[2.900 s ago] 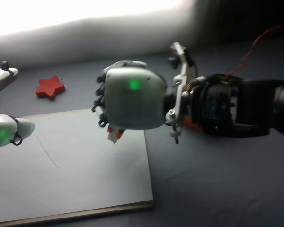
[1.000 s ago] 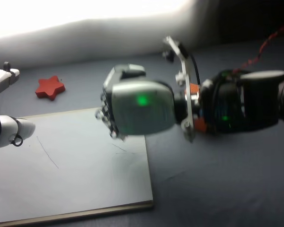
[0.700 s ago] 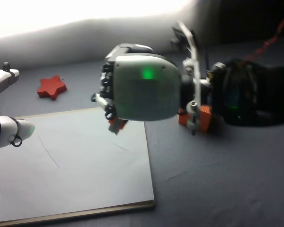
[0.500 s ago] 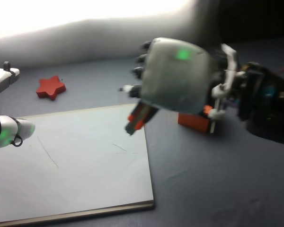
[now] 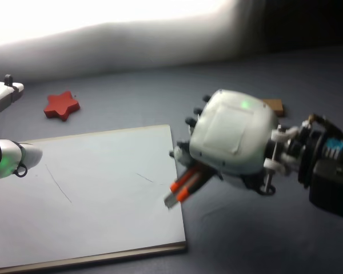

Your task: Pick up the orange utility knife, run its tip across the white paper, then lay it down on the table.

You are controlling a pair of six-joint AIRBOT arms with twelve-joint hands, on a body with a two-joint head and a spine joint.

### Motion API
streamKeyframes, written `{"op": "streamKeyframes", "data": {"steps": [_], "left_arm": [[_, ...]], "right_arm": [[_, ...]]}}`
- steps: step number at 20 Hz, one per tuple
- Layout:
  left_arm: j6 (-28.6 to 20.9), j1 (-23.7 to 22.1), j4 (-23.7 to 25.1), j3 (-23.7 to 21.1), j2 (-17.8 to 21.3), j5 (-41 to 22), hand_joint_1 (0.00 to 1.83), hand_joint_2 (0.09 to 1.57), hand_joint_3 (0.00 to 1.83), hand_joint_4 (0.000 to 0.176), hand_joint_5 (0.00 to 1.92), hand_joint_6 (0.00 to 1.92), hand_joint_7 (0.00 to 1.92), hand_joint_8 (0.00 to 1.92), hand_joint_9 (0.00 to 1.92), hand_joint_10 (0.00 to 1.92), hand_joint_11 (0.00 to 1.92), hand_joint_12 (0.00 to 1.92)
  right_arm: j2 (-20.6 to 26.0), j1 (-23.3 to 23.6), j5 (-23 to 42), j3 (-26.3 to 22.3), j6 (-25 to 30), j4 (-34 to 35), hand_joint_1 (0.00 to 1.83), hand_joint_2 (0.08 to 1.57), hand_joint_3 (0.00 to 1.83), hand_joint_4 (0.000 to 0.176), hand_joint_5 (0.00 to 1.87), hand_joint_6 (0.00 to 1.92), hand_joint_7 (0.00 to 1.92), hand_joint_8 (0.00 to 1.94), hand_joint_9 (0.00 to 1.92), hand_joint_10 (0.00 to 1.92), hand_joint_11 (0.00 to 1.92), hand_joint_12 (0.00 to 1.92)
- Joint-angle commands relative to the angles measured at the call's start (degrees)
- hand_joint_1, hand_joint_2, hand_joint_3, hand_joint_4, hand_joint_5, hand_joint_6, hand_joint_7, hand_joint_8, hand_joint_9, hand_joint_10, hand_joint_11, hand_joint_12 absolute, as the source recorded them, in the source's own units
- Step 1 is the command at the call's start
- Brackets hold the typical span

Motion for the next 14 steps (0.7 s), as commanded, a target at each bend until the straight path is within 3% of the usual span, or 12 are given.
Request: {"op": "streamKeyframes", "data": {"steps": [1, 2, 3, 4, 5, 6, 11, 12, 13, 14], "left_arm": [[0.33, -0.47, 3.25, -0.01, 0.19, -2.62, 0.30, 1.27, 0.00, 0.000, 0.01, 0.00, 0.05, 0.00, 0.04, 0.00, 0.00, 0.28], [0.33, -0.47, 3.25, -0.01, 0.19, -2.62, 0.30, 1.27, 0.00, 0.000, 0.01, 0.00, 0.05, 0.00, 0.04, 0.00, 0.00, 0.28], [0.33, -0.47, 3.25, -0.01, 0.19, -2.62, 0.30, 1.27, 0.00, 0.000, 0.01, 0.00, 0.05, 0.00, 0.04, 0.00, 0.00, 0.28], [0.33, -0.47, 3.25, -0.01, 0.19, -2.61, 0.30, 1.27, 0.00, 0.000, 0.00, 0.00, 0.05, 0.00, 0.04, 0.00, 0.00, 0.28], [0.33, -0.48, 3.25, -0.01, 0.19, -2.61, 0.30, 1.27, 0.00, 0.000, 0.00, 0.00, 0.06, 0.00, 0.05, 0.00, 0.00, 0.33], [0.33, -0.48, 3.25, -0.01, 0.19, -2.61, 0.30, 1.27, 0.00, 0.000, 0.01, 0.01, 0.06, 0.00, 0.05, 0.00, 0.00, 0.33], [0.33, -0.41, 3.24, -0.01, 0.18, -2.55, 0.32, 1.26, 0.00, 0.000, 0.01, 0.00, 0.05, 0.00, 0.04, 0.00, 0.00, 0.28], [0.33, -0.41, 3.24, -0.01, 0.18, -2.55, 0.31, 1.27, 0.00, 0.000, 0.01, 0.00, 0.05, 0.00, 0.03, 0.00, 0.00, 0.25], [0.33, -0.41, 3.24, -0.01, 0.18, -2.55, 0.30, 1.27, 0.00, 0.000, 0.00, 0.00, 0.06, 0.00, 0.04, 0.00, 0.00, 0.27], [0.33, -0.41, 3.24, -0.01, 0.18, -2.54, 0.30, 1.27, 0.00, 0.000, 0.00, 0.00, 0.06, 0.00, 0.04, 0.00, 0.00, 0.30]], "right_arm": [[0.19, 0.30, 6.87, -0.16, -0.74, -0.01, 1.36, 1.28, 0.00, 0.000, 0.93, 1.92, 1.21, 1.94, 1.31, 1.92, 1.33, 1.92], [0.10, -0.69, 7.30, -0.27, -1.15, 0.86, 1.36, 1.28, 0.00, 0.000, 0.93, 1.92, 1.21, 1.94, 1.31, 1.92, 1.33, 1.92], [0.14, -1.63, 7.46, -0.56, -1.70, 1.82, 1.10, 1.37, 0.00, 0.000, 0.67, 1.70, 1.03, 1.94, 1.11, 1.92, 1.04, 1.92], [0.24, -2.25, 7.61, -0.73, -1.86, 1.92, 1.11, 1.43, 0.00, 0.000, 0.54, 1.62, 0.74, 1.84, 0.98, 1.92, 0.89, 1.92], [0.34, -2.99, 8.13, -0.81, -1.88, 1.92, 1.11, 1.43, 0.00, 0.000, 0.51, 1.59, 0.69, 1.72, 0.74, 1.92, 0.63, 1.92], [0.44, -3.32, 8.31, -0.81, -1.89, 1.92, 1.08, 1.41, 0.00, 0.000, 0.47, 1.64, 0.65, 1.72, 0.60, 1.92, 0.52, 1.92], [2.17, -3.62, 8.84, -1.99, -2.16, 1.91, 1.04, 1.40, 0.00, 0.000, 0.47, 1.62, 0.55, 1.83, 0.39, 1.91, 0.45, 1.92], [2.52, -3.70, 8.79, -2.36, -2.16, 1.91, 0.98, 1.40, 0.00, 0.000, 0.48, 1.68, 0.34, 1.51, 0.35, 1.79, 0.42, 1.92], [2.85, -3.83, 8.78, -2.73, -2.17, 1.91, 1.02, 1.32, 0.00, 0.000, 0.27, 1.25, 0.27, 1.26, 0.30, 1.70, 0.37, 1.92], [3.20, -4.07, 8.77, -3.07, -2.17, 1.91, 1.02, 1.30, 0.00, 0.000, 0.24, 1.00, 0.28, 1.07, 0.27, 1.63, 0.31, 1.92]]}}
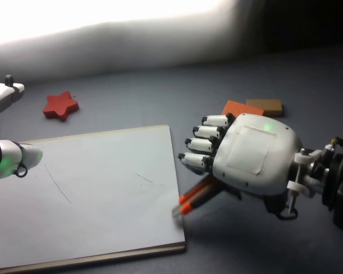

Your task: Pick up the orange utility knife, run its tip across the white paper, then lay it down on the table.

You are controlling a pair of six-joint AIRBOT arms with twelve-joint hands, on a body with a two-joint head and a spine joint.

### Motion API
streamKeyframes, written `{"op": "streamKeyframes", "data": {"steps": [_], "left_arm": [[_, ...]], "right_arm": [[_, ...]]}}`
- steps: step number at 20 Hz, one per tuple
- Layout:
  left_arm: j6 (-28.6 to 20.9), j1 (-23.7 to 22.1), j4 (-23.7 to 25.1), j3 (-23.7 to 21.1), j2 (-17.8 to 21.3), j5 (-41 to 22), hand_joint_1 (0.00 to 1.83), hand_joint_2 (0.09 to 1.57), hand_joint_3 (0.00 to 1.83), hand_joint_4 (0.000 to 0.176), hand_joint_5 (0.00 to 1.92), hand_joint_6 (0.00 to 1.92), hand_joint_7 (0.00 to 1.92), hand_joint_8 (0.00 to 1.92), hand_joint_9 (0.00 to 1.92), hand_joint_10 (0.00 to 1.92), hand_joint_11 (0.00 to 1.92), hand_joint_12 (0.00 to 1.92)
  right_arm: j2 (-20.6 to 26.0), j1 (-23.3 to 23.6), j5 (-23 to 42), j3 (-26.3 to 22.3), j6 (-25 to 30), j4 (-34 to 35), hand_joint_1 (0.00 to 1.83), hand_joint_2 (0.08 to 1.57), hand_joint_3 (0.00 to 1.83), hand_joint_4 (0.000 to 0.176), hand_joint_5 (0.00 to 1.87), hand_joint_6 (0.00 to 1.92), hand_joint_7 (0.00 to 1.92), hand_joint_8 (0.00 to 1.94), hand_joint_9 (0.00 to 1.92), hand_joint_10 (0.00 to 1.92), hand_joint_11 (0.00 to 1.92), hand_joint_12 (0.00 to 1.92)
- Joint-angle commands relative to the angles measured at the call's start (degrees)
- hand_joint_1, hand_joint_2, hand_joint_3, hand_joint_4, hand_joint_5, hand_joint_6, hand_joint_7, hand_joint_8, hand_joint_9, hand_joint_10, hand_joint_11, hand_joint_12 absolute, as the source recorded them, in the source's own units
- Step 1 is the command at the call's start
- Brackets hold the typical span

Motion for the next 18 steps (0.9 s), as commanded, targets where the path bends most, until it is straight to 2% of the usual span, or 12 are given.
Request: {"op": "streamKeyframes", "data": {"steps": [1, 3, 6, 7, 9, 10, 11, 12, 13, 14, 15, 18], "left_arm": [[0.33, -0.41, 3.24, -0.02, 0.18, -2.65, 0.31, 1.26, 0.00, 0.000, 0.01, 0.00, 0.07, 0.00, 0.05, 0.00, 0.00, 0.33], [0.33, -0.41, 3.24, -0.02, 0.18, -2.64, 0.31, 1.26, 0.00, 0.000, 0.02, 0.00, 0.07, 0.00, 0.05, 0.00, 0.00, 0.30], [0.33, -0.41, 3.24, -0.02, 0.18, -2.64, 0.29, 1.27, 0.00, 0.000, 0.01, 0.00, 0.07, 0.00, 0.05, 0.00, 0.00, 0.29], [0.33, -0.41, 3.24, -0.02, 0.18, -2.64, 0.29, 1.27, 0.00, 0.000, 0.02, 0.00, 0.07, 0.00, 0.05, 0.00, 0.00, 0.31], [0.33, -0.40, 3.24, -0.02, 0.18, -2.64, 0.31, 1.27, 0.00, 0.000, 0.02, 0.00, 0.07, 0.00, 0.05, 0.00, 0.00, 0.27], [0.33, -0.40, 3.24, -0.01, 0.18, -2.64, 0.32, 1.26, 0.00, 0.000, 0.02, 0.00, 0.07, 0.00, 0.05, 0.00, 0.00, 0.28], [0.33, -0.40, 3.24, -0.01, 0.18, -2.64, 0.32, 1.26, 0.00, 0.000, 0.03, 0.00, 0.08, 0.00, 0.05, 0.00, 0.00, 0.31], [0.33, -0.40, 3.24, -0.02, 0.18, -2.64, 0.29, 1.27, 0.00, 0.000, 0.01, 0.00, 0.07, 0.00, 0.05, 0.00, 0.00, 0.32], [0.33, -0.40, 3.24, -0.02, 0.18, -2.64, 0.26, 1.27, 0.00, 0.000, 0.00, 0.00, 0.06, 0.00, 0.06, 0.00, 0.00, 0.32], [0.33, -0.39, 3.24, -0.02, 0.18, -2.64, 0.26, 1.27, 0.00, 0.003, 0.00, 0.00, 0.05, 0.00, 0.05, 0.00, 0.00, 0.29], [0.33, -0.39, 3.24, -0.02, 0.18, -2.64, 0.28, 1.27, 0.00, 0.002, 0.00, 0.00, 0.06, 0.00, 0.05, 0.00, 0.00, 0.31], [0.33, -0.39, 3.24, -0.02, 0.18, -2.64, 0.30, 1.27, 0.00, 0.000, 0.01, 0.00, 0.08, 0.01, 0.06, 0.00, 0.00, 0.30]], "right_arm": [[0.49, -0.02, 6.59, -0.60, -0.36, -0.56, 1.02, 1.30, 0.00, 0.000, 0.23, 0.98, 0.26, 1.05, 0.25, 1.62, 0.28, 1.92], [1.36, -0.65, 6.83, -1.27, -0.38, -0.56, 1.00, 1.30, 0.00, 0.000, 0.24, 0.93, 0.26, 1.02, 0.22, 1.59, 0.24, 1.92], [2.62, -1.33, 7.15, -2.18, -0.26, -0.56, 0.94, 1.32, 0.00, 0.000, 0.21, 0.85, 0.29, 0.85, 0.18, 1.50, 0.12, 1.92], [3.05, -1.45, 7.15, -2.49, -0.16, -0.56, 0.94, 1.30, 0.00, 0.000, 0.18, 0.80, 0.29, 0.68, 0.16, 1.37, 0.02, 1.92], [3.40, -1.43, 7.23, -2.65, -0.16, -0.56, 0.83, 1.30, 0.00, 0.000, 0.08, 0.60, 0.23, 0.32, 0.07, 1.14, 0.00, 1.82], [3.58, -1.31, 7.33, -2.69, -0.11, -0.56, 0.72, 1.28, 0.00, 0.000, 0.05, 0.47, 0.18, 0.16, 0.01, 0.94, 0.00, 1.67], [3.69, -1.20, 7.37, -2.70, -0.11, -0.56, 0.67, 1.24, 0.00, 0.000, 0.02, 0.33, 0.12, 0.07, 0.00, 0.73, 0.00, 1.50], [3.84, -1.05, 7.37, -2.70, -0.11, -0.56, 0.58, 1.15, 0.00, 0.000, 0.00, 0.06, 0.02, 0.01, 0.00, 0.41, 0.00, 1.21], [3.95, -1.02, 7.37, -2.70, -0.16, -0.56, 0.51, 1.06, 0.00, 0.000, 0.00, 0.01, 0.00, 0.00, 0.00, 0.09, 0.00, 0.69], [4.05, -1.08, 7.36, -2.70, -0.33, -0.56, 0.50, 1.00, 0.00, 0.000, 0.00, 0.00, 0.00, 0.00, 0.00, 0.02, 0.00, 0.20], [4.13, -1.25, 7.36, -2.70, -0.36, -0.56, 0.49, 0.95, 0.00, 0.000, 0.00, 0.00, 0.00, 0.00, 0.00, 0.00, 0.00, 0.04], [4.85, -1.79, 7.42, -3.03, -0.22, -0.57, 0.47, 0.90, 0.00, 0.000, 0.00, 0.00, 0.00, 0.00, 0.00, 0.00, 0.00, 0.00]]}}
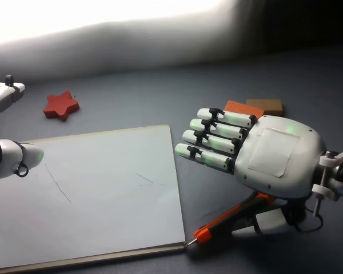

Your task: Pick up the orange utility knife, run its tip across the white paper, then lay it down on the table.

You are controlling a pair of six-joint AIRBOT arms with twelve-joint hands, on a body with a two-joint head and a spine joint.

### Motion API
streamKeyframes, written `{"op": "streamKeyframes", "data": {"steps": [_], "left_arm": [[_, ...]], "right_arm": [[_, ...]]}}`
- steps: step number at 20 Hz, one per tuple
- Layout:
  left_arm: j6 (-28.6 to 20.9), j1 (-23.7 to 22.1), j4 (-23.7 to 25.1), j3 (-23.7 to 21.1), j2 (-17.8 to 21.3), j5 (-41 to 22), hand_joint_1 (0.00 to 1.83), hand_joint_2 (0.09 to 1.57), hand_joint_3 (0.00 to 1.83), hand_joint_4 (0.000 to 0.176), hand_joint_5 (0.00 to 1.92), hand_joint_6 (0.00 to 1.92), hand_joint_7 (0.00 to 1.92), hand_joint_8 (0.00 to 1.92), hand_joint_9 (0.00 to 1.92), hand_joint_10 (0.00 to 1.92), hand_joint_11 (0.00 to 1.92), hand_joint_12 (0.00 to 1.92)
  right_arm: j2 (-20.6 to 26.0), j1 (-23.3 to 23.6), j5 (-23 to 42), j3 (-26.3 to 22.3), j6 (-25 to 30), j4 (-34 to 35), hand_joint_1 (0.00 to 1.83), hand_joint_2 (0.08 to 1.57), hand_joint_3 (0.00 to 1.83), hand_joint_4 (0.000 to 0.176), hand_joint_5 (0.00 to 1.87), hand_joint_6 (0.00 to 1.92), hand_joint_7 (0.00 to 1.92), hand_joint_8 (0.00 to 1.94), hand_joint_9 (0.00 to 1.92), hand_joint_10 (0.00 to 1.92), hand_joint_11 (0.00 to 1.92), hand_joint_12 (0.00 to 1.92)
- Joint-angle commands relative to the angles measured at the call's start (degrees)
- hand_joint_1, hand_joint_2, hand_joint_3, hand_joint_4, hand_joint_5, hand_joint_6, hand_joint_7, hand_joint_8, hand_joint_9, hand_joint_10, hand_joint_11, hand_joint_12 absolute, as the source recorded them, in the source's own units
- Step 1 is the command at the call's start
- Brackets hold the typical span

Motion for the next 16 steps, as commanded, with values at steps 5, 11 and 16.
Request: {"op": "streamKeyframes", "data": {"steps": [5, 11, 16], "left_arm": [[0.33, -0.37, 3.24, -0.01, 0.18, -2.73, 0.28, 1.27, 0.00, 0.001, 0.02, 0.00, 0.07, 0.00, 0.05, 0.00, 0.00, 0.28], [1.19, -1.34, 3.29, 0.40, 0.17, -2.51, 0.32, 1.24, 0.00, 0.003, 0.47, 0.06, 0.54, 0.06, 0.54, 0.19, 0.00, 1.49], [5.07, -4.31, 3.28, 0.20, 0.17, -0.51, 0.53, 1.30, 0.01, 0.000, 0.73, 0.74, 0.70, 1.36, 0.61, 1.66, 0.39, 1.92]], "right_arm": [[3.80, 1.13, 7.49, -4.00, 1.77, -0.52, 0.27, 0.97, 0.01, 0.000, 0.00, 0.00, 0.00, 0.00, 0.00, 0.00, 0.00, 0.00], [15.25, 5.68, -1.19, -13.78, 12.59, 4.71, 0.27, 1.15, 0.00, 0.000, 0.45, 0.80, 0.60, 0.77, 0.42, 1.31, 0.11, 1.79], [22.68, 10.35, -7.53, -16.76, 15.44, 12.46, 0.18, 1.22, 0.01, 0.000, 0.78, 1.57, 0.98, 1.54, 0.82, 1.89, 0.54, 1.92]]}}
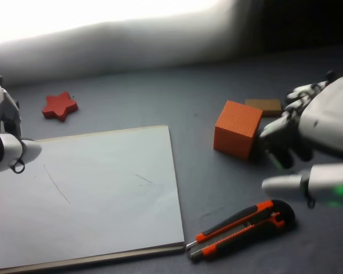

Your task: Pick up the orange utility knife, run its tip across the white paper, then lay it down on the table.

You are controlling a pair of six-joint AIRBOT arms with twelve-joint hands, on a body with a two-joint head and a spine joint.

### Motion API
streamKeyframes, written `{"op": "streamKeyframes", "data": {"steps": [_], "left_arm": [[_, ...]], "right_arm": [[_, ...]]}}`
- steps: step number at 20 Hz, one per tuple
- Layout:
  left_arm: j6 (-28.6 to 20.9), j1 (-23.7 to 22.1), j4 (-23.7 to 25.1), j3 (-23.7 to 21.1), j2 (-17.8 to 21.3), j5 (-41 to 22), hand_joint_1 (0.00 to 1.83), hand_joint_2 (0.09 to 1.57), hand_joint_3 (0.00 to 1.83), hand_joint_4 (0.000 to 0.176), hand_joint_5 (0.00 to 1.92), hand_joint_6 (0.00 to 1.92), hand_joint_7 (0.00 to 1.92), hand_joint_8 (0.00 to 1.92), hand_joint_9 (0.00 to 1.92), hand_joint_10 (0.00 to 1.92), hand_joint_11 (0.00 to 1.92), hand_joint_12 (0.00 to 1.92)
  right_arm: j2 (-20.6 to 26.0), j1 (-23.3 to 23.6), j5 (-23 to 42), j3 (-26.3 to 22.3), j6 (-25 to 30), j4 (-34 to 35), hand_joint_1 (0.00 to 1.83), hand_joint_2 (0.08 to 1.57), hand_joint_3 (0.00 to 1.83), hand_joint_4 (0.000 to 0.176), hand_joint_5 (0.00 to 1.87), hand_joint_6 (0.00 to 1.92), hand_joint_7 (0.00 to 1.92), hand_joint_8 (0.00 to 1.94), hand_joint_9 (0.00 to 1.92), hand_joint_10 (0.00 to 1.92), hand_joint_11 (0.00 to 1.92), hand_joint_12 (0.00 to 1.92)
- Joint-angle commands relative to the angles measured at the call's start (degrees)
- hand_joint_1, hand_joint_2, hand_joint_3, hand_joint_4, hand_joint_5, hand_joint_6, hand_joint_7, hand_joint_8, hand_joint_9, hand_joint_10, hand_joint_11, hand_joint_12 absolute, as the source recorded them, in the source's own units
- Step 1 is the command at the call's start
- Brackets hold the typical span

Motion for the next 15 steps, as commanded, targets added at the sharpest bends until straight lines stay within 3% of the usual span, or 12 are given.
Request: {"op": "streamKeyframes", "data": {"steps": [1, 2, 3, 7, 8, 9, 10, 11, 12, 13, 15], "left_arm": [[0.60, -1.06, 3.43, -0.29, 0.24, -2.11, 0.76, 1.31, 0.02, 0.084, 0.64, 1.39, 0.71, 1.59, 0.66, 1.80, 0.46, 1.92], [0.69, -1.42, 3.43, -0.94, 0.24, -2.89, 0.79, 1.32, 0.02, 0.125, 0.60, 1.55, 0.69, 1.70, 0.67, 1.88, 0.49, 1.92], [0.88, -1.92, 3.43, -1.47, 0.20, -3.88, 0.79, 1.33, 0.02, 0.139, 0.58, 1.61, 0.69, 1.78, 0.71, 1.91, 0.54, 1.92], [4.80, -4.56, 3.40, -2.03, -0.87, -4.14, 0.82, 1.33, 0.01, 0.102, 0.60, 1.61, 0.75, 1.84, 0.78, 1.92, 0.57, 1.92], [5.20, -4.83, 3.40, -2.14, -0.98, -4.03, 0.84, 1.33, 0.01, 0.084, 0.60, 1.60, 0.75, 1.82, 0.81, 1.92, 0.58, 1.92], [5.39, -4.94, 3.39, -2.35, -1.02, -3.88, 0.84, 1.33, 0.01, 0.082, 0.60, 1.60, 0.75, 1.81, 0.81, 1.92, 0.58, 1.92], [5.39, -4.92, 3.24, -2.46, -1.02, -3.73, 0.82, 1.34, 0.01, 0.096, 0.59, 1.62, 0.74, 1.80, 0.78, 1.92, 0.55, 1.92], [5.39, -4.93, 3.11, -2.46, -1.02, -3.68, 0.82, 1.34, 0.01, 0.100, 0.60, 1.61, 0.73, 1.81, 0.77, 1.92, 0.55, 1.92], [5.38, -4.97, 3.06, -2.45, -1.02, -3.80, 0.84, 1.33, 0.01, 0.088, 0.61, 1.60, 0.74, 1.79, 0.75, 1.92, 0.54, 1.92], [5.38, -5.09, 3.06, -2.41, -1.02, -4.04, 0.83, 1.34, 0.01, 0.087, 0.59, 1.61, 0.74, 1.79, 0.74, 1.92, 0.54, 1.92], [5.38, -5.22, 3.06, -2.43, -1.07, -4.23, 0.81, 1.34, 0.01, 0.105, 0.59, 1.62, 0.75, 1.79, 0.75, 1.92, 0.54, 1.92]], "right_arm": [[0.63, 0.89, 3.90, -0.41, 0.31, 2.12, 0.15, 1.23, 0.01, 0.000, 0.79, 1.59, 1.00, 1.57, 0.84, 1.91, 0.56, 1.92], [1.35, 0.96, 4.06, -0.78, 0.21, 5.80, 0.13, 1.23, 0.01, 0.000, 0.80, 1.66, 0.99, 1.61, 0.84, 1.92, 0.57, 1.92], [1.76, 0.75, 4.11, -0.79, -0.50, 6.58, 0.15, 1.24, 0.01, 0.000, 0.80, 1.72, 0.99, 1.65, 0.85, 1.92, 0.58, 1.92], [2.36, 1.00, 4.12, -0.70, -5.85, 6.07, 0.17, 1.24, 0.00, 0.000, 0.79, 1.77, 0.97, 1.66, 0.82, 1.92, 0.56, 1.92], [2.36, 1.00, 4.12, -0.80, -7.25, 6.07, 0.18, 1.24, 0.00, 0.000, 0.79, 1.78, 0.97, 1.68, 0.82, 1.92, 0.57, 1.92], [2.36, 1.03, 4.12, -0.81, -8.39, 6.07, 0.17, 1.24, 0.00, 0.000, 0.79, 1.78, 0.96, 1.68, 0.81, 1.92, 0.54, 1.92], [2.37, 1.03, 5.85, -0.83, -9.18, 6.23, 0.19, 1.24, 0.00, 0.000, 0.78, 1.76, 0.96, 1.69, 0.81, 1.92, 0.51, 1.92], [2.35, 0.53, 8.23, -0.89, -9.12, 6.85, 0.19, 1.24, 0.00, 0.000, 0.78, 1.75, 0.94, 1.69, 0.80, 1.92, 0.50, 1.92], [2.36, 0.09, 9.18, -0.89, -9.12, 7.36, 0.20, 1.23, 0.00, 0.000, 0.77, 1.75, 0.94, 1.68, 0.79, 1.92, 0.51, 1.92], [2.35, -0.16, 9.78, -0.89, -8.69, 8.97, 0.20, 1.23, 0.00, 0.000, 0.77, 1.79, 0.94, 1.71, 0.79, 1.92, 0.52, 1.92], [2.03, -0.74, 10.78, -1.00, -4.52, 9.28, 0.21, 1.23, 0.00, 0.000, 0.78, 1.71, 0.95, 1.70, 0.80, 1.92, 0.53, 1.92]]}}
